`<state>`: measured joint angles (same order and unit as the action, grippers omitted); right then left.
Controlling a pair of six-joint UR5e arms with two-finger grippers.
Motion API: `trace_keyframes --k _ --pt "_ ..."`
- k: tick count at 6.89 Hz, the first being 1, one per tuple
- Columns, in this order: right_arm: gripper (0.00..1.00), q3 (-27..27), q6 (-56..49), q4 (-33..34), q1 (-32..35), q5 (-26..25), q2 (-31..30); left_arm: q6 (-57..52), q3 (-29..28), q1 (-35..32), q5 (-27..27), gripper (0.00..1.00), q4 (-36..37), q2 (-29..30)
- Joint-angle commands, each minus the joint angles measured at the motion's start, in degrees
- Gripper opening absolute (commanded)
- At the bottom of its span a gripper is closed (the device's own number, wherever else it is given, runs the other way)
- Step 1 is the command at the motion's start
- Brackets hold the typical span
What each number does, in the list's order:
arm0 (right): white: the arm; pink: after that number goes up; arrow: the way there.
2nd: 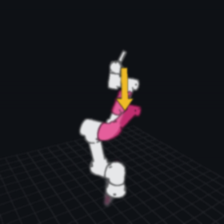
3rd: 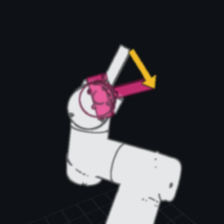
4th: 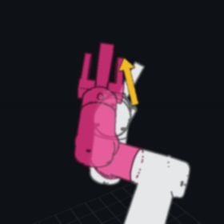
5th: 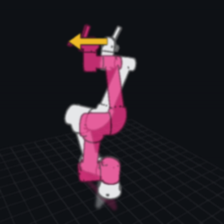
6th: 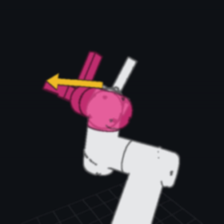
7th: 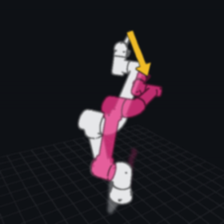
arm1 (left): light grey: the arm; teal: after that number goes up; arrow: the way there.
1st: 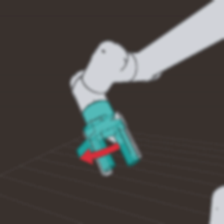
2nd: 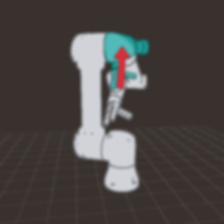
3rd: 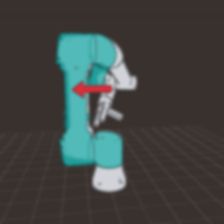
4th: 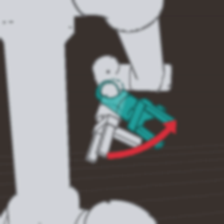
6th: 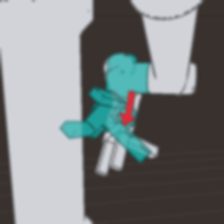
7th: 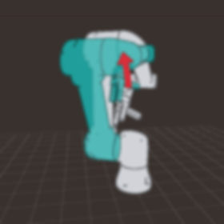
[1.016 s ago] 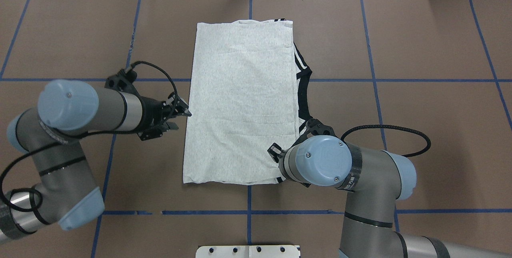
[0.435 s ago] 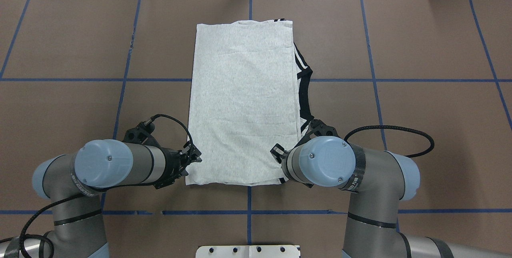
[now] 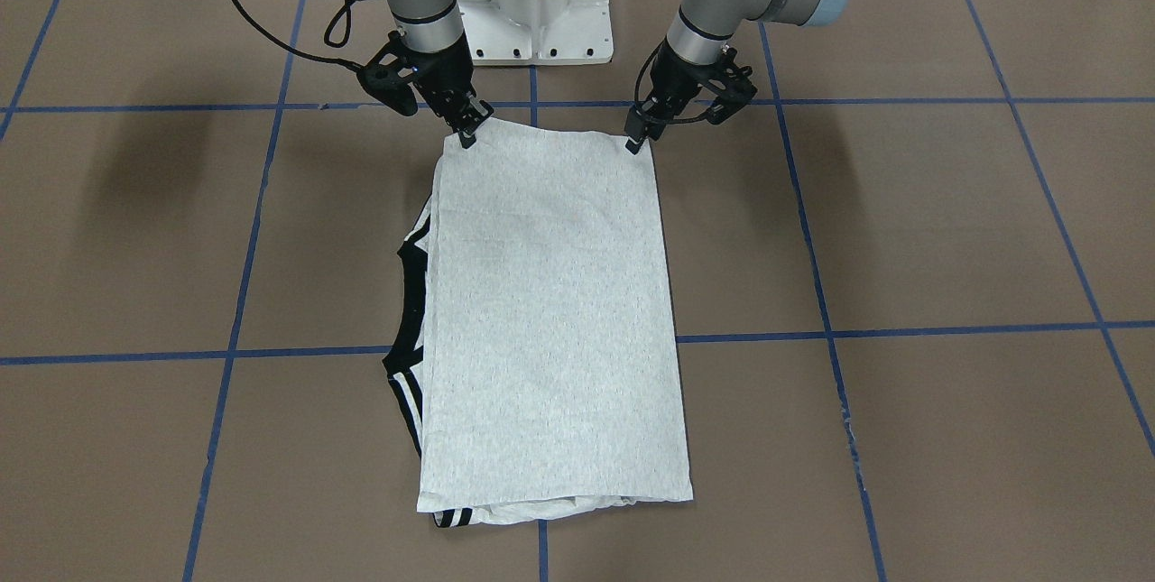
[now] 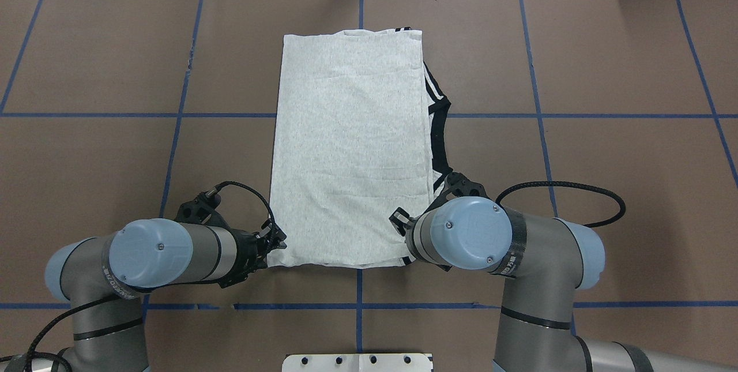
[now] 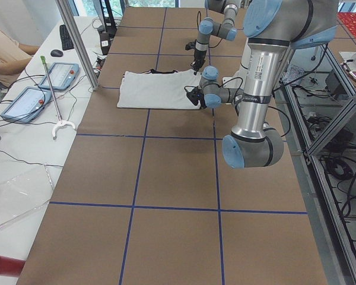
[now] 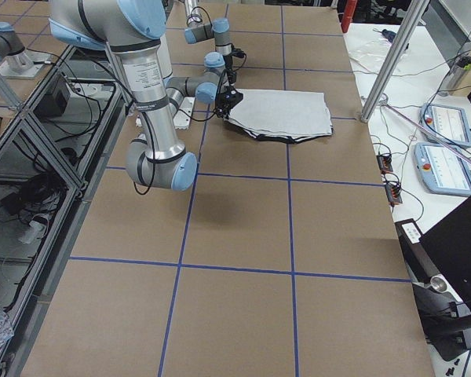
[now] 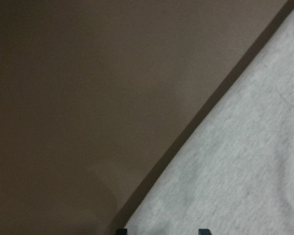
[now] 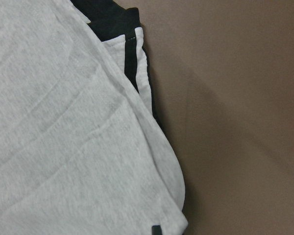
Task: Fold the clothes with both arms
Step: 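Grasp the near shirt corners with both grippers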
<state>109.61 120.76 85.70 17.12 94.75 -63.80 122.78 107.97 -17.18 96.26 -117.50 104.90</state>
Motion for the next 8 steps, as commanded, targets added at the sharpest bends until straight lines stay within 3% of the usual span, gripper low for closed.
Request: trace_keyframes --k 1,5,8 --pt "0.0 -0.1 0.0 0.0 0.0 0.0 0.0 0.0 0.0 0.4 -0.1 0.58 0.1 -0.2" --pt "0.0 0.1 0.0 0.0 0.0 0.1 0.1 0.0 0.0 1.0 -0.1 0.52 0.1 -0.2" --pt "0.0 0.7 0.0 0.0 0.1 0.2 0.0 0.0 0.0 1.7 -0.1 0.08 0.1 -0.3"
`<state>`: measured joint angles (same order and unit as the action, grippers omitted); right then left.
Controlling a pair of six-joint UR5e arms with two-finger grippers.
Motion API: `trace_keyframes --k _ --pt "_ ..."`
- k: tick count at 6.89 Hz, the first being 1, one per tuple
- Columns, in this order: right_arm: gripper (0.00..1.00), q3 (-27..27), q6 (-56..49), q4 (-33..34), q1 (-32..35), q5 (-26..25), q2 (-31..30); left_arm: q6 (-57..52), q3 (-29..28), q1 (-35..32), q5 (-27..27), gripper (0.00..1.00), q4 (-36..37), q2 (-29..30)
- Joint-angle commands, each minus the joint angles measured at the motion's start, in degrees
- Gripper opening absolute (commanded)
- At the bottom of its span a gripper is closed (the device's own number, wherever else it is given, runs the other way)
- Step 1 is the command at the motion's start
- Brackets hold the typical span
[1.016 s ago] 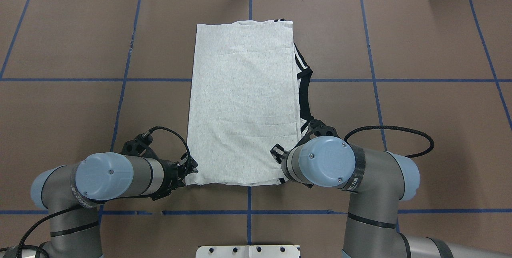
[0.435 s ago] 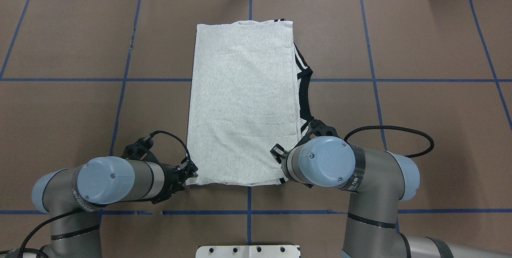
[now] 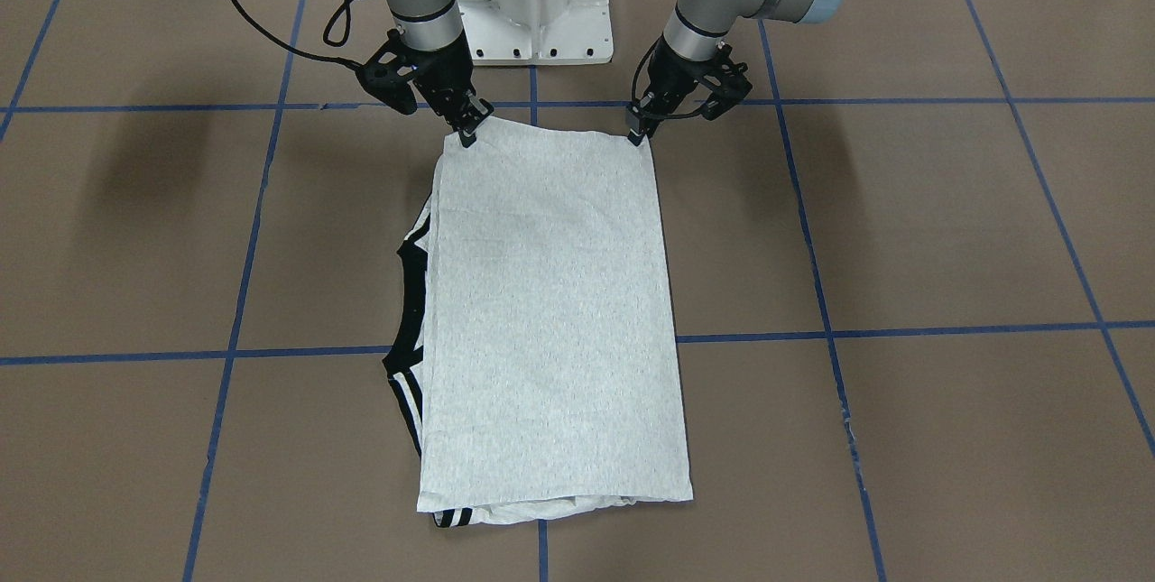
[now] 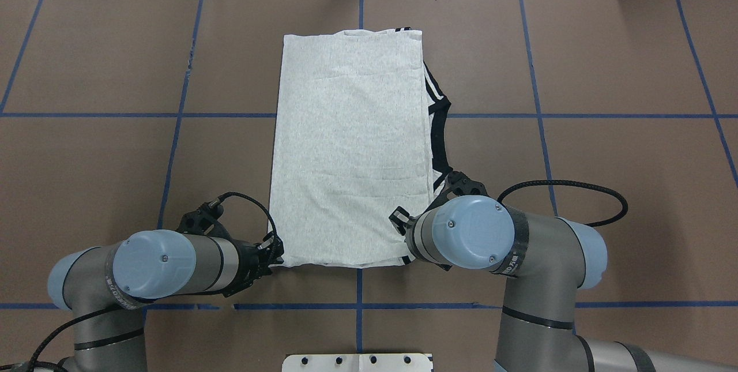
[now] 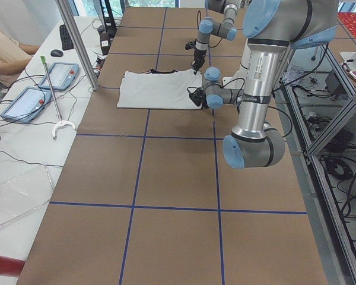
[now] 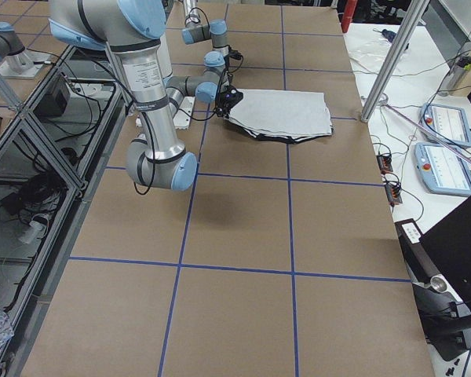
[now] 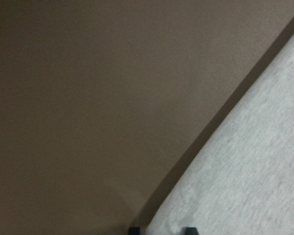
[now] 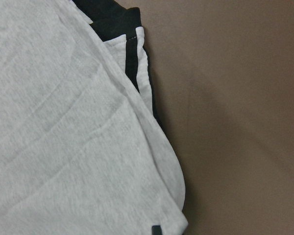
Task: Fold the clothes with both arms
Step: 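Grasp the near shirt corners with both grippers, then lift the near edge with both grippers and fold it away from the robot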
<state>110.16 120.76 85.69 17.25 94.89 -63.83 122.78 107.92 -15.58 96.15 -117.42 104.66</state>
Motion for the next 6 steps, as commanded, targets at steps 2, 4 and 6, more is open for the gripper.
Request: trace_keyframes --k 2,4,6 --pt "0.0 0.1 0.0 0.0 0.0 -0.1 0.0 0.0 1.0 0.0 0.0 0.0 0.0 -0.2" --pt "0.0 0.8 0.2 0.1 0.0 -0.1 -0.2 0.1 6.7 0.0 0.1 0.0 1.2 -2.3" --pt "0.0 5.5 1.9 0.2 -1.5 -0.1 -2.9 3.1 11.1 1.8 0.2 0.0 1.3 -2.7"
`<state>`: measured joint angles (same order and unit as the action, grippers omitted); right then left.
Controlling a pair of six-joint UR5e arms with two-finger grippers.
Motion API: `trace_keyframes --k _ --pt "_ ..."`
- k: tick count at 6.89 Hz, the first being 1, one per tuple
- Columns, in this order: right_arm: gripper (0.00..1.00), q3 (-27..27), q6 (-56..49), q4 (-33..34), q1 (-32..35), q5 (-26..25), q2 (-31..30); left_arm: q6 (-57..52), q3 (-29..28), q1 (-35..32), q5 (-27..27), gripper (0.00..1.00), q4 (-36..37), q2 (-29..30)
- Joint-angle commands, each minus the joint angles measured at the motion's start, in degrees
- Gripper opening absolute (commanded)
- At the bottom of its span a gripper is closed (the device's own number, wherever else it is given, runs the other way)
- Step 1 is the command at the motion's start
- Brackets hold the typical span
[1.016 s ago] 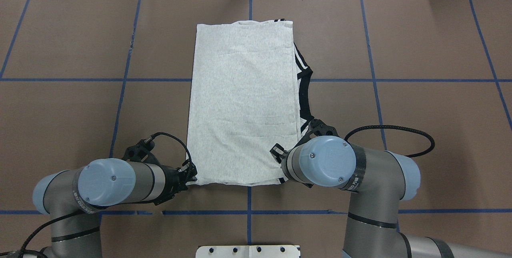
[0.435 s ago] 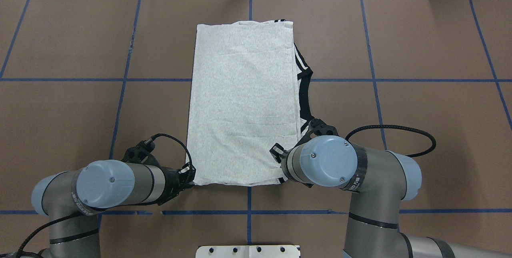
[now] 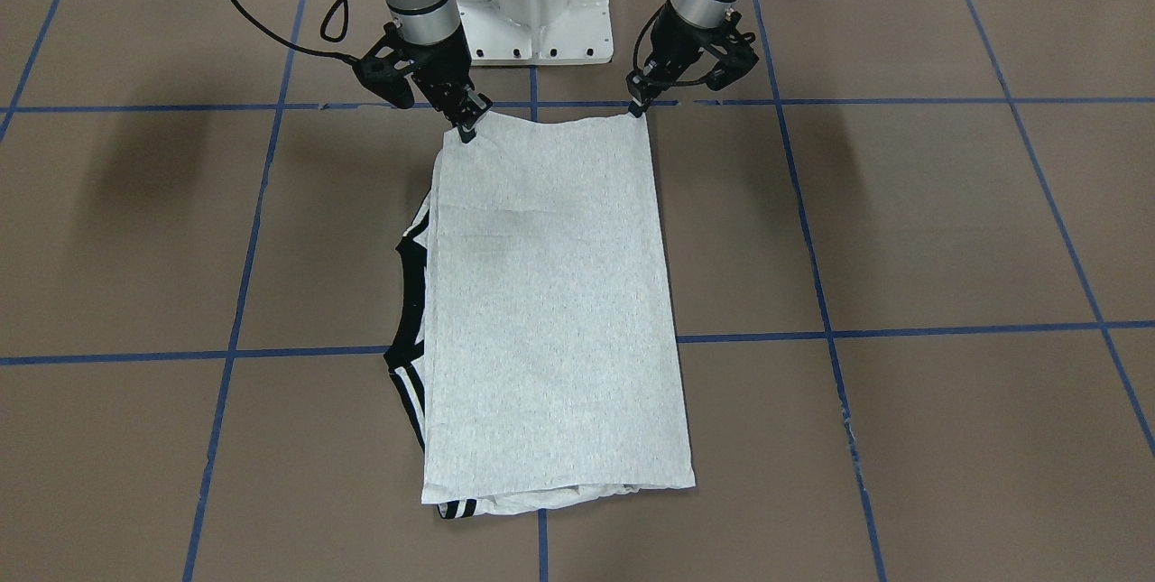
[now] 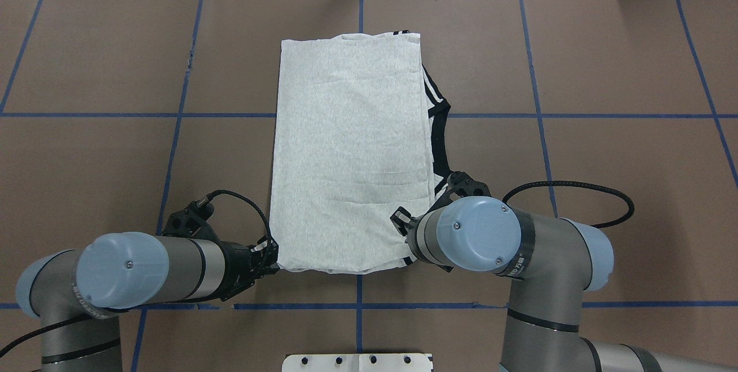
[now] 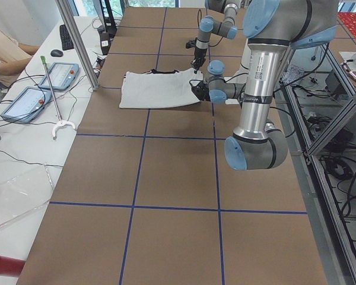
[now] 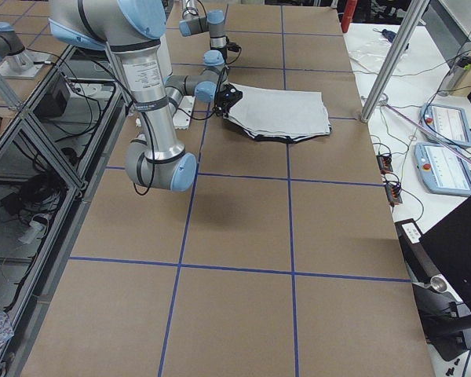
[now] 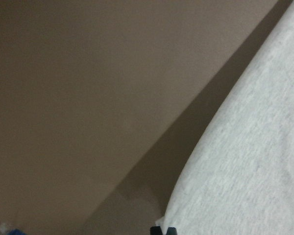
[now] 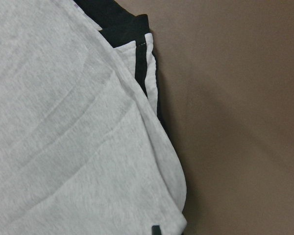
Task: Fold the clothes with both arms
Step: 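Lift the near edge with both grippers and fold it away from the robot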
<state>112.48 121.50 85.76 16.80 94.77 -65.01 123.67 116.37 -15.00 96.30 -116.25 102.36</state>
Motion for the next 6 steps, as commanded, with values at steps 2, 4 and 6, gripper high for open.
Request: trace_keyframes --k 2,4,6 --pt "0.0 11.9 5.2 0.1 -3.3 0.1 -5.1 5.6 14.4 3.6 0.1 0.0 5.7 -1.3" --pt "0.0 19.2 6.5 5.4 0.0 0.9 -4.1 4.2 19.5 0.7 2.9 0.0 10.0 -0.5" --pt "0.0 11.8 4.0 6.7 7.6 5.4 0.4 -2.7 9.1 -4.1 2.9 0.0 9.9 5.2"
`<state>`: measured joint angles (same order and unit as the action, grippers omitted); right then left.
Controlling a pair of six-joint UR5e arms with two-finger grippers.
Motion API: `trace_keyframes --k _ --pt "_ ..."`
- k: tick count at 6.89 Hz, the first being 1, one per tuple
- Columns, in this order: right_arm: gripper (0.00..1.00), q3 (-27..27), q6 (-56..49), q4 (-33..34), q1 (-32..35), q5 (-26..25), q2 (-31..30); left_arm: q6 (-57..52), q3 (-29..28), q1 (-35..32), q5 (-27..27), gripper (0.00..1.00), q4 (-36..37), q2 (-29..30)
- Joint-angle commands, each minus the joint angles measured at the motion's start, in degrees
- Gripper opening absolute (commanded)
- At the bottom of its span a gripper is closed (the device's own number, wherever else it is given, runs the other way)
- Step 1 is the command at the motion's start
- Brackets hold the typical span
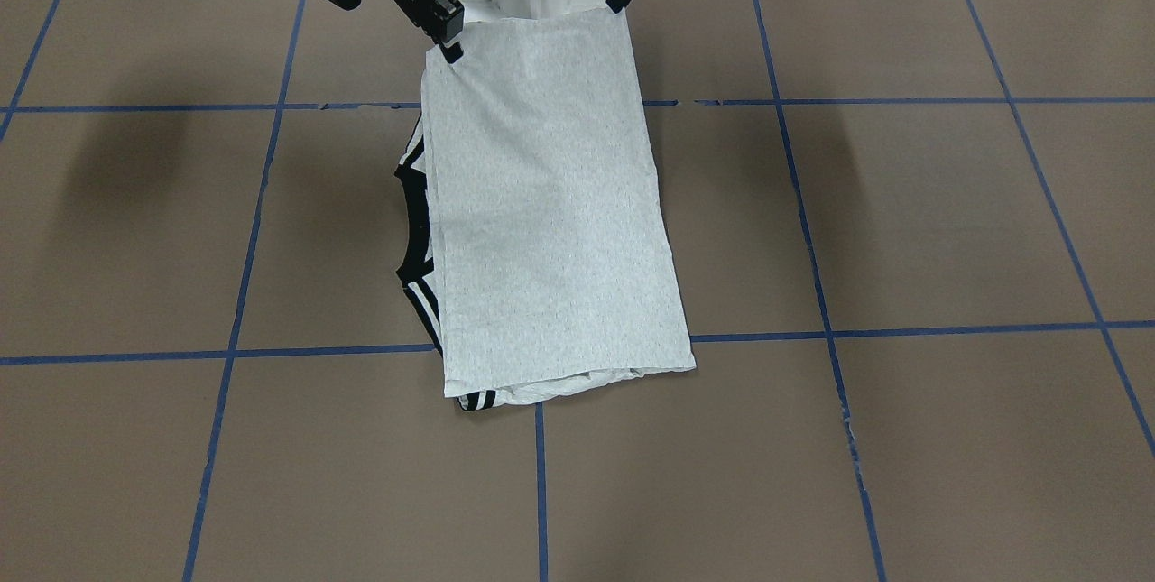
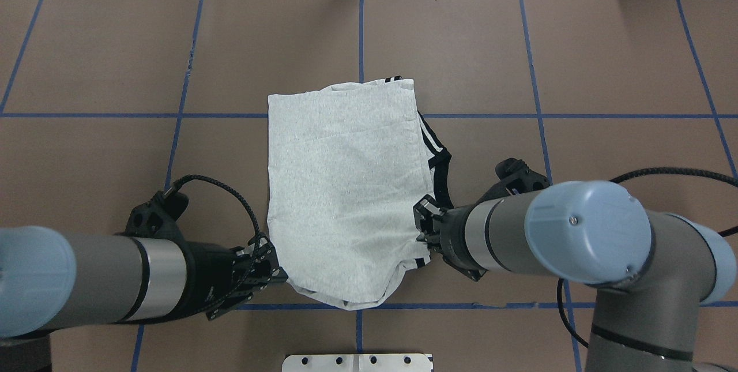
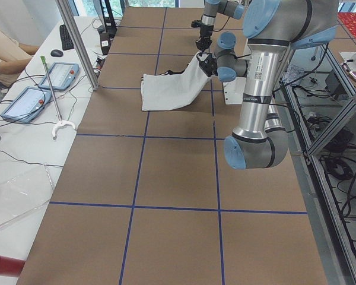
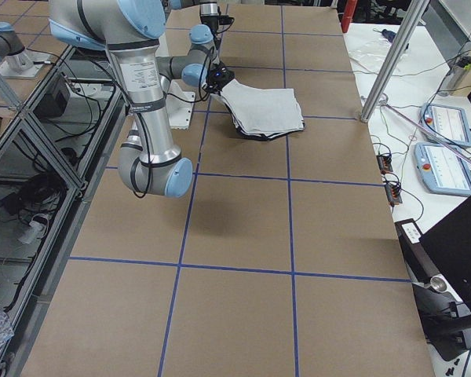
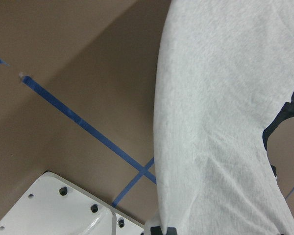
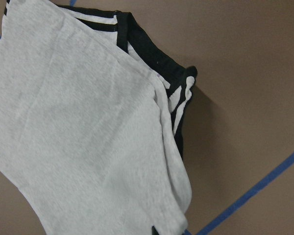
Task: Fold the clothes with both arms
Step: 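Lift the near edge with both grippers and fold it away from the robot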
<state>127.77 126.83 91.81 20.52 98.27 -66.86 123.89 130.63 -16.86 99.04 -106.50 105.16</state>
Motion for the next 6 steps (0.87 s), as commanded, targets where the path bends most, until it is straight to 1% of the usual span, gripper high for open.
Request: trace_keyframes --k 1,2,3,4,5,6 --pt "0.0 -6.6 -3.5 0.7 6.4 2.2 4.7 -6.8 -7.2 -5.5 0.5 0.0 0.3 4.4" --pt "0.0 -10.6 -4.3 0.1 7.9 2.5 6.8 -9.2 -8.3 -8.9 0.7 0.0 0.4 5.5" --pt "0.0 -14.6 -4.1 -3.4 9.4 3.4 8.6 -11.9 -8.8 -12.7 0.9 0.0 0.4 6.4" --pt "0.0 -18.1 -4.4 -4.9 11.4 4.0 10.0 -14.6 -10.7 -15.4 3.0 0.0 0.4 6.6" --pt "0.0 -20.9 -4.7 -5.0 13.1 6.0 11.4 -18.1 -14.0 -17.2 3.4 0.0 0.2 8.1" --pt "0.0 -23.2 -5.3 -5.1 13.9 6.5 12.9 -18.4 -17.2 -17.6 3.4 0.0 -0.4 9.4"
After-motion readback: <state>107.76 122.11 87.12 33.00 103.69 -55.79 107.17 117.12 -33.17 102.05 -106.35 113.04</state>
